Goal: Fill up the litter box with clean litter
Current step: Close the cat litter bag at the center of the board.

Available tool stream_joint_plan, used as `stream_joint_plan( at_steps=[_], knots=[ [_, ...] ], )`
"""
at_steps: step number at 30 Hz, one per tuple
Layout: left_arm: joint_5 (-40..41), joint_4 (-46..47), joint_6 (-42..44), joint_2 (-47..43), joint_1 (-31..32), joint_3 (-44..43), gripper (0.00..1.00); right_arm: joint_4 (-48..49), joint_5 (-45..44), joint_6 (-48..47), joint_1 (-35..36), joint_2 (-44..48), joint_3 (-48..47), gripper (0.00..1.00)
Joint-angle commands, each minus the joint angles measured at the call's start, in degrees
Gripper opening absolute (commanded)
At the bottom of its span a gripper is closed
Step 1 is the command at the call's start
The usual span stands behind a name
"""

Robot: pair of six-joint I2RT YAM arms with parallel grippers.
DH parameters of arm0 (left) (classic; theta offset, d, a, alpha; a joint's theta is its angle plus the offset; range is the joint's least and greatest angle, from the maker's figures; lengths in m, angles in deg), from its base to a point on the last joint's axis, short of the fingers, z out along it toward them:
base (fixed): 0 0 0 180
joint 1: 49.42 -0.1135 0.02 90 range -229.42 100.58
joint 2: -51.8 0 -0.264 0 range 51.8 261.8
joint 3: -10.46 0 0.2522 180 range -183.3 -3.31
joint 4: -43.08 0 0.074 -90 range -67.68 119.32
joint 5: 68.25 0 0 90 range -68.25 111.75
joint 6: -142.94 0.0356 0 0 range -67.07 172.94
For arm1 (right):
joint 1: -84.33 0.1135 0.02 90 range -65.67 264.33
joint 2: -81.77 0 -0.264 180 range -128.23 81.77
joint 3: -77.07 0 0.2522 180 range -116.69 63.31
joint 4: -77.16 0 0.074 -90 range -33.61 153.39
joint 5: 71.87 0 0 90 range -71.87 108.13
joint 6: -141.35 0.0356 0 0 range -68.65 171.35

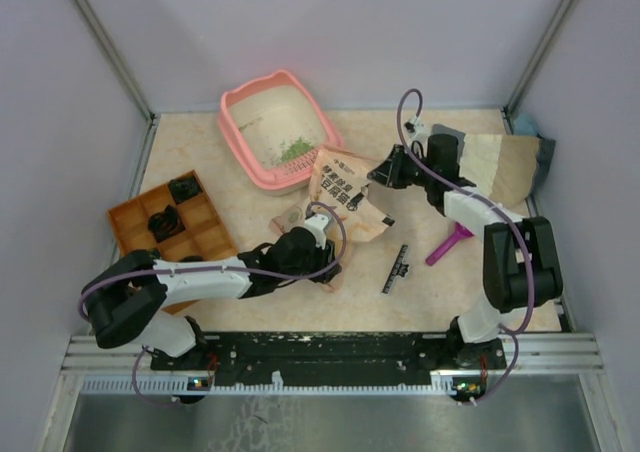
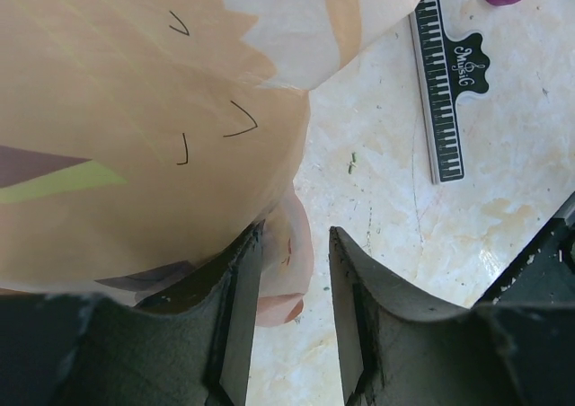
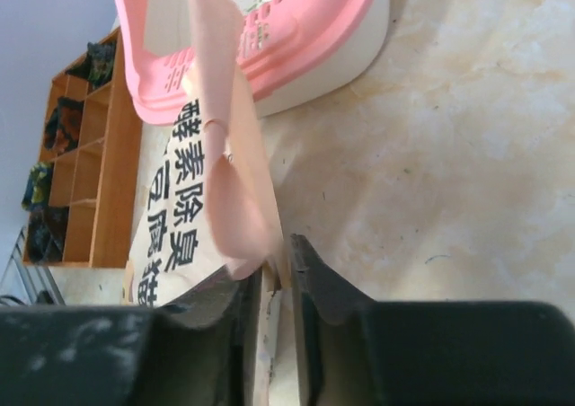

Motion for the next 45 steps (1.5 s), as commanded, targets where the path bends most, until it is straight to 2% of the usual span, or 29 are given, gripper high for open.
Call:
stream_joint_plan(
  at_steps=[1,3,8,12,15,18,23,28,34,37,41,45],
  knots=[
    [2.71,-13.93,-0.1,1.04,-0.65,1.22,0.44,-9.12,-4.93,-2.41,-0.71,5.79,-3.9,0.32],
    [1.92,-13.63,-0.4,0.75,-0.65,0.44,0.45,-11.74,-4.92,-2.57,-0.62,9.26,-2.29,0.46],
    [1.18,-12.41,-0.78,0.64,-0.65,-0.42,0.45,-9.08,-0.81,1.87,-0.19,14.52,3.59,0.71],
    [1.59,-12.45,-1.24,0.85,-0.73,-0.25,0.45,-5.42,1.07,7.28,-0.1,15.8,5.73,0.73],
    [1.97,-12.59,-1.58,0.48,-0.82,0.02,0.46,2.27,3.77,13.21,0.22,15.1,9.04,0.74],
    [2.07,-12.43,-1.81,0.11,-0.82,0.3,0.46,-0.18,0.01,11.84,2.5,14.19,8.85,0.78],
    [1.72,-12.19,-1.74,0.06,-0.82,0.27,0.45,-8.84,-9.61,7.29,7.83,11.3,4.6,0.8],
    [2.05,-12.59,-2.04,-0.2,-0.82,0.79,0.46,-12.38,-17.5,4.01,8.49,7.8,3.14,0.8],
    [2.63,-12.8,-2.64,-0.95,-1.03,1.94,0.46,-11.57,-17.5,3.47,8.52,4.0,3.07,0.8],
    [2.49,-12.61,-2.62,-0.75,-1.08,1.77,0.46,-5.45,-12.86,6.39,8.46,2.56,4.43,0.78],
    [2.39,-12.88,-2.68,-0.54,-1.17,1.54,0.46,8.69,-2.61,13.21,7.79,1.01,7.74,0.71],
    [3.28,-13.8,-2.78,-1.51,-1.34,1.53,0.46,28.44,6.24,25.51,5.36,-0.77,12.8,0.59]
  ],
)
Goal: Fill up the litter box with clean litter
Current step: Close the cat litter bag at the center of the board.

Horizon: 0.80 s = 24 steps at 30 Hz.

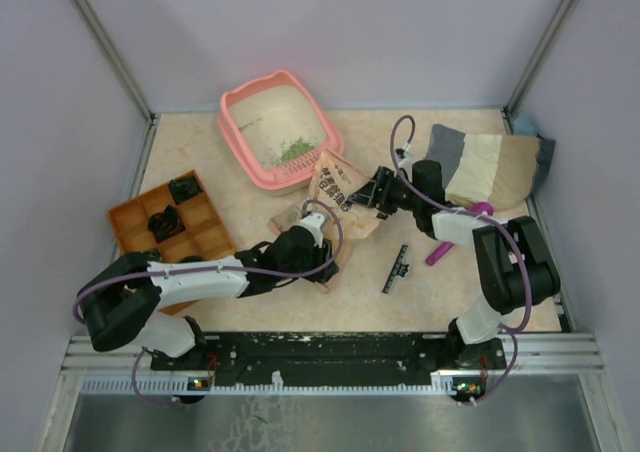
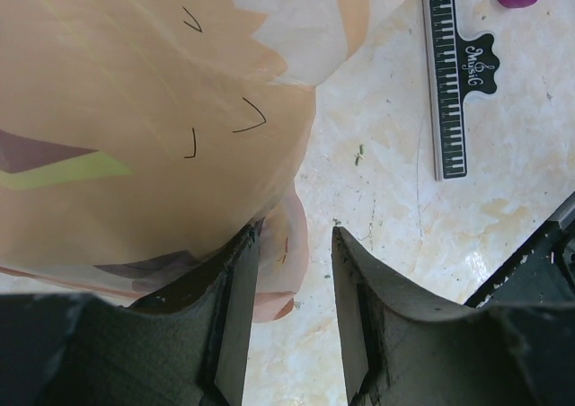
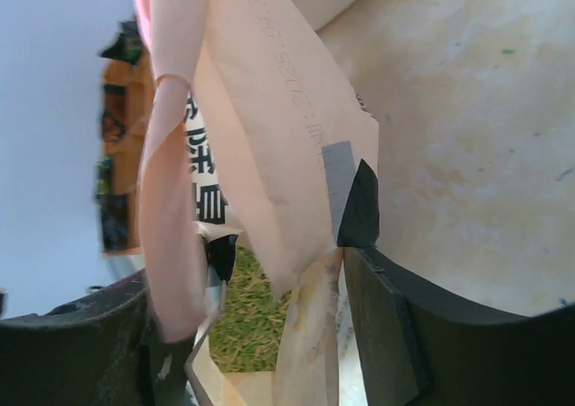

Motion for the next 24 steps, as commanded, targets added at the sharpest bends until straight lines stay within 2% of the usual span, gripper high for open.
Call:
stream_joint_plan(
  at_steps=[1,4,7,12,20,22,24],
  knots=[
    [3.12,-10.45,0.19,-0.27,-1.1,2.32,0.46,28.27,12.83,14.91,-2.15,-2.28,3.88,0.56],
    [2.7,-10.76,-0.27,-1.18,-1.86,1.93,0.46,31.84,15.72,17.47,-2.49,-2.85,3.68,0.43],
    [1.32,-12.15,-0.65,-2.05,-2.65,-0.19,0.45,31.35,15.61,17.29,-2.5,-1.72,3.91,0.22],
    [-0.04,-14.44,-1.71,-5.74,-3.16,-4.83,0.46,30.5,16.71,17.39,-2.41,-0.62,3.89,0.03],
    [3.46,-14.53,-2.11,-10.22,-4.69,-7.87,0.53,40.36,17.89,26.57,-1.41,-0.8,5.34,0.0],
    [2.95,-13.88,-1.78,-10.45,-7.43,-7.85,0.55,44.1,17.53,29.46,-1.36,-1.5,6.13,0.0],
    [-0.96,-12.38,-2.22,-10.13,-13.28,-7.31,0.56,45.4,17.16,30.49,-1.45,-2.28,6.36,0.0]
  ],
)
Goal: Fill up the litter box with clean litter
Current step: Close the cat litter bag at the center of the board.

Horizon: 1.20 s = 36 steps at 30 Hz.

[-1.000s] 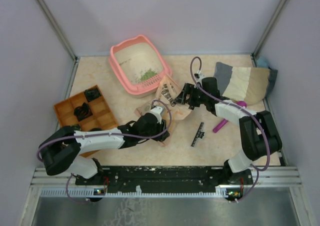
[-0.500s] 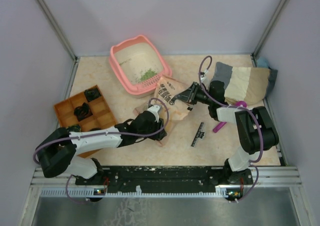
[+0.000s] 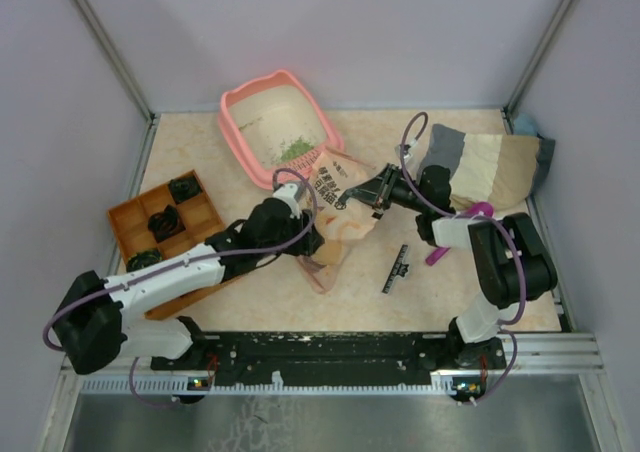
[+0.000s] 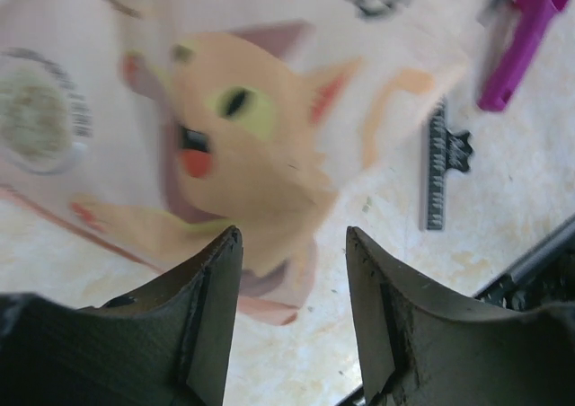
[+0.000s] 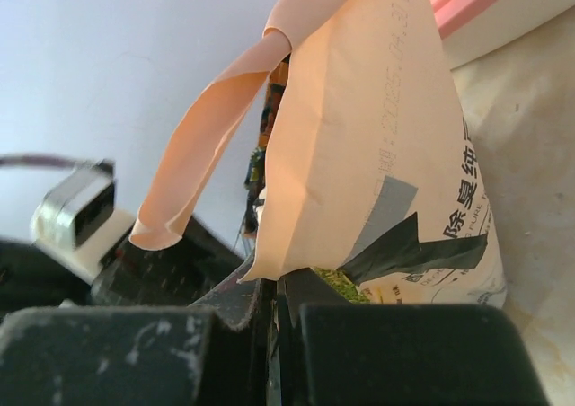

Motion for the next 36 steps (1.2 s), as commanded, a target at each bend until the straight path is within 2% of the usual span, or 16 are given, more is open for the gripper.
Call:
stream_joint_plan(
  at_steps=[1,3,6,10,15,19,22,25,27,30,31,36],
  knots=[
    [-4.68,2.78,-0.68,-0.16,-9.69,-0.25,0.56,11.45,1.3,4.56,0.14,0.17,-0.1,0.0],
    [-7.78,5.4,0.02,0.38,-12.67,0.46,0.56,10.02,0.17,3.43,-0.97,-0.78,0.42,0.0],
    [-6.68,7.37,3.03,2.01,-13.14,0.32,0.56,9.99,0.96,3.16,-2.65,-5.84,0.34,0.0],
    [-6.64,8.09,4.14,5.32,-13.48,0.57,0.55,13.91,3.19,5.76,-2.72,-12.14,-0.33,0.14],
    [-6.86,6.88,4.73,7.14,-13.77,-0.12,0.54,13.76,3.19,4.79,-2.99,-14.21,0.27,0.17],
    [-7.22,7.3,8.35,7.15,-17.26,-4.04,0.6,0.89,1.64,-3.43,-3.39,-10.84,-1.9,0.19],
    [-12.08,10.31,13.38,9.97,-20.3,-7.89,0.66,-0.99,2.25,-4.82,-3.45,-10.26,-2.65,0.2],
    [-16.53,9.09,18.34,15.29,-22.29,-14.14,0.68,-3.97,2.36,-6.9,-4.03,-8.34,-2.64,0.22],
    [-17.27,7.41,21.02,18.38,-22.59,-18.18,0.68,-11.75,0.17,-12.61,-4.62,-4.58,-3.34,0.3],
    [-18.55,4.98,23.62,22.04,-22.58,-23.36,0.68,-35.96,-8.73,-26.62,-4.77,3.79,-7.42,0.46],
    [-18.79,4.93,24.51,22.91,-22.64,-24.47,0.69,-40.61,-11.47,-29.52,-4.77,5.99,-8.3,0.48],
    [-23.67,2.85,27.44,28.86,-24.06,-31.4,0.7,-47.15,-15.84,-31.34,-4.07,15.71,-6.79,0.55]
  ],
)
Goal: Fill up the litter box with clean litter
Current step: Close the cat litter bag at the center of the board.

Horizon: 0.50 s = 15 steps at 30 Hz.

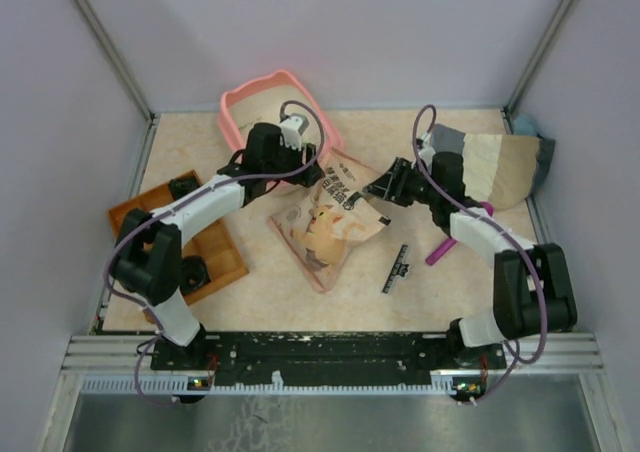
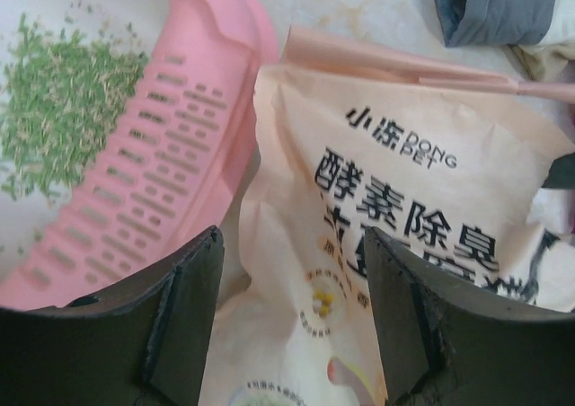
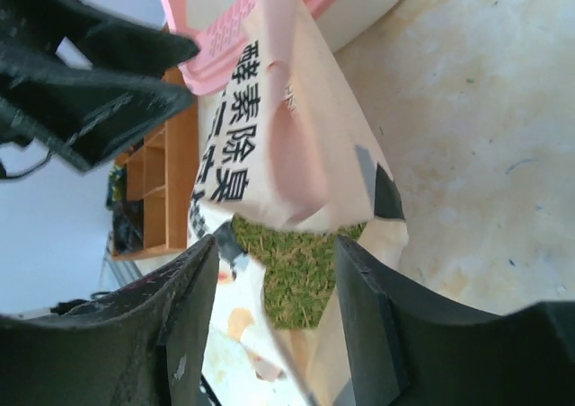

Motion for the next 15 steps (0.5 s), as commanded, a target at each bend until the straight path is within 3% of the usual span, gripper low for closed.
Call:
stream_joint_plan(
  at_steps=[1,5,9,15],
  knots=[
    [-5.7,-3.24,5.12,5.23,-1.22,-7.29,0.7,-11.26,-6.57,-6.41,0.51,8.85,0.67,0.56],
    [-7.56,-6.72,6.94,10.69,-1.32,-14.07,0.71,-10.96,-9.53,-4.54,0.69,14.99,7.14,0.71],
    [-9.12,-7.84,7.17,14.95,-1.5,-18.08,0.71,-7.69,-12.56,-0.05,0.86,20.63,13.79,0.73],
    [-11.7,-8.46,7.38,18.4,-1.73,-21.79,0.71,13.32,-2.53,3.75,2.73,21.12,23.39,0.71]
  ],
)
